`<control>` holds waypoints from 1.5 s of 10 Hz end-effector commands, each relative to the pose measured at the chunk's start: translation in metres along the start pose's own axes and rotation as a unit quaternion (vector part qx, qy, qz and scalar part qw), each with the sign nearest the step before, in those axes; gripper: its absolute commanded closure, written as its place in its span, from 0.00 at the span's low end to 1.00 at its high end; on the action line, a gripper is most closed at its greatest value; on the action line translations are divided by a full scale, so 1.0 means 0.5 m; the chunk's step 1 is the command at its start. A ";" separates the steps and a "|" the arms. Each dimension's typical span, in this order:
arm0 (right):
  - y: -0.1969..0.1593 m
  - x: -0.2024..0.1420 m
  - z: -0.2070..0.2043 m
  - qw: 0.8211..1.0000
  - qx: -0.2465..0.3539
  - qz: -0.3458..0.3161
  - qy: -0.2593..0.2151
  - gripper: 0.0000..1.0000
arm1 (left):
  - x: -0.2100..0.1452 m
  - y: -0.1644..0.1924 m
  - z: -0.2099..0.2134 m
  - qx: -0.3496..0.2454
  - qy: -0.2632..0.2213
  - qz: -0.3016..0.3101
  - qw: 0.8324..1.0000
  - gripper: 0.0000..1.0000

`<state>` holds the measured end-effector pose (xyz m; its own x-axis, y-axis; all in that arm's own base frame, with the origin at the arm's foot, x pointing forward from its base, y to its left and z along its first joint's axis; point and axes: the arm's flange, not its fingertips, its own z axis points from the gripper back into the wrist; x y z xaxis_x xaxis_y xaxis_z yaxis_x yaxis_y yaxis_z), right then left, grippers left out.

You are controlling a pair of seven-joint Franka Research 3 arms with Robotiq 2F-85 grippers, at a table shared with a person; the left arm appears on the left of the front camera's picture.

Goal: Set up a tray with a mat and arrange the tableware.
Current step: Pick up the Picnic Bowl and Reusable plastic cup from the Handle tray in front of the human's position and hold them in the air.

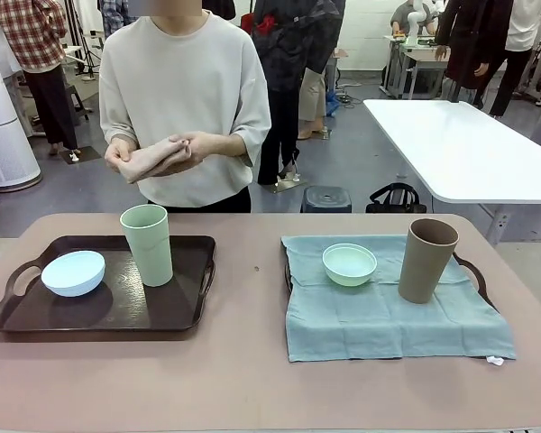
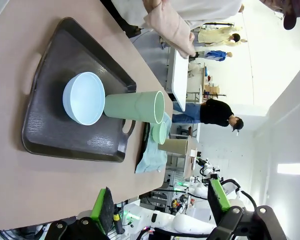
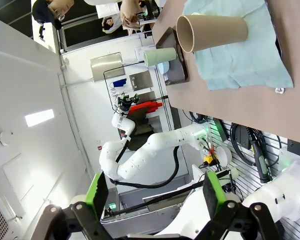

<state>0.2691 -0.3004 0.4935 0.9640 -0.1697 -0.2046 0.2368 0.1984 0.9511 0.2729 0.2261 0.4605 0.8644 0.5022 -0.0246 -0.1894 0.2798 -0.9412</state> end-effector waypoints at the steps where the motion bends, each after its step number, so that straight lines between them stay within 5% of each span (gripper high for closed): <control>1: 0.021 -0.005 -0.002 0.999 -0.014 0.040 0.009 0.00 | 0.000 0.000 0.000 0.000 0.000 0.000 1.000 0.00; 3: 0.112 0.004 -0.105 0.989 -0.114 0.094 0.031 0.00 | -0.007 -0.065 -0.016 0.085 -0.024 -0.070 0.994 0.00; 7: 0.255 0.061 -0.344 0.946 -0.256 0.190 0.057 0.00 | -0.007 -0.175 -0.034 0.186 0.033 -0.135 0.973 0.00; 10: 0.315 0.085 -0.537 0.881 -0.341 0.325 0.035 0.00 | -0.044 -0.275 -0.042 0.249 0.052 -0.133 0.958 0.00; 13: 0.332 0.123 -0.688 0.810 -0.357 0.465 0.011 0.00 | -0.064 -0.342 -0.072 0.316 0.043 -0.096 0.943 0.00; 15: 0.310 0.136 -0.790 0.754 -0.358 0.545 0.075 0.00 | -0.070 -0.370 -0.094 0.370 0.044 -0.079 0.925 0.00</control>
<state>0.4130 0.0937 0.5577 0.6857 0.5175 0.5118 -0.6972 0.6690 0.2576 0.2971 0.1239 0.6152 0.9337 0.3494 0.0780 -0.2654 0.8218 -0.5041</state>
